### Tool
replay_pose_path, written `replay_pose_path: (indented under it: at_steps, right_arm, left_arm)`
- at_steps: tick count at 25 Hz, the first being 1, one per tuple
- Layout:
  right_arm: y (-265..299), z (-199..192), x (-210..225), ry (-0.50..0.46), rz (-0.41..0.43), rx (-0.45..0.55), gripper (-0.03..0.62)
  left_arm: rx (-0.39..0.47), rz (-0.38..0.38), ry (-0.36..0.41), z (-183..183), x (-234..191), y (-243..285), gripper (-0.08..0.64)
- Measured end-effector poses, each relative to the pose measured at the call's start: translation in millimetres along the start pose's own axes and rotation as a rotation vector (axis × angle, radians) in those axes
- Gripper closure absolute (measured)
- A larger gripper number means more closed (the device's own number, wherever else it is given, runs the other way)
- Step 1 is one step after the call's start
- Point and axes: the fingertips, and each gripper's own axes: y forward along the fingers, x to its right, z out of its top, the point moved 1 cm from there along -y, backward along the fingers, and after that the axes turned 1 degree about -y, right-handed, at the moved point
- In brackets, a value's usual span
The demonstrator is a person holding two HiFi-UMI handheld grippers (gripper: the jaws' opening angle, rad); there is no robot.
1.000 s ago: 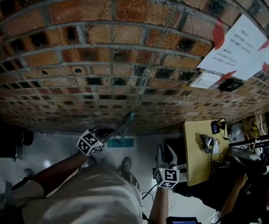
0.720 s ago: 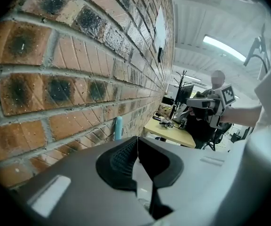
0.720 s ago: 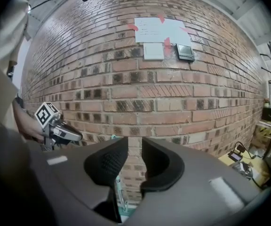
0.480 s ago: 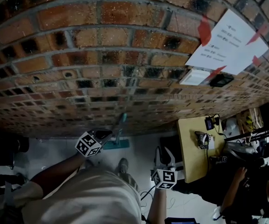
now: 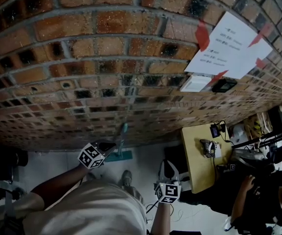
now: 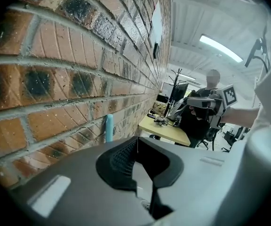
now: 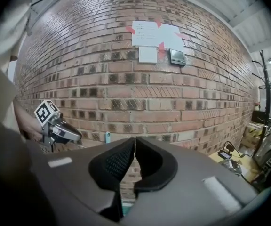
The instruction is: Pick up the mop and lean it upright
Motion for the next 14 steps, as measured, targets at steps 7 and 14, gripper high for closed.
replay_pose_path:
  at_steps: [7,14]
  right_arm:
    - [2,-15,-11,0.027,0.045,-0.024,0.588]
    - [-8,-37,-16,0.073,0.076,-0.066,0.588]
  left_arm:
    - [-0.037,-0.017,-0.014,-13,4,11,0.535]
    - [-0.088,-0.061,-0.019,-25,35,25,0.529]
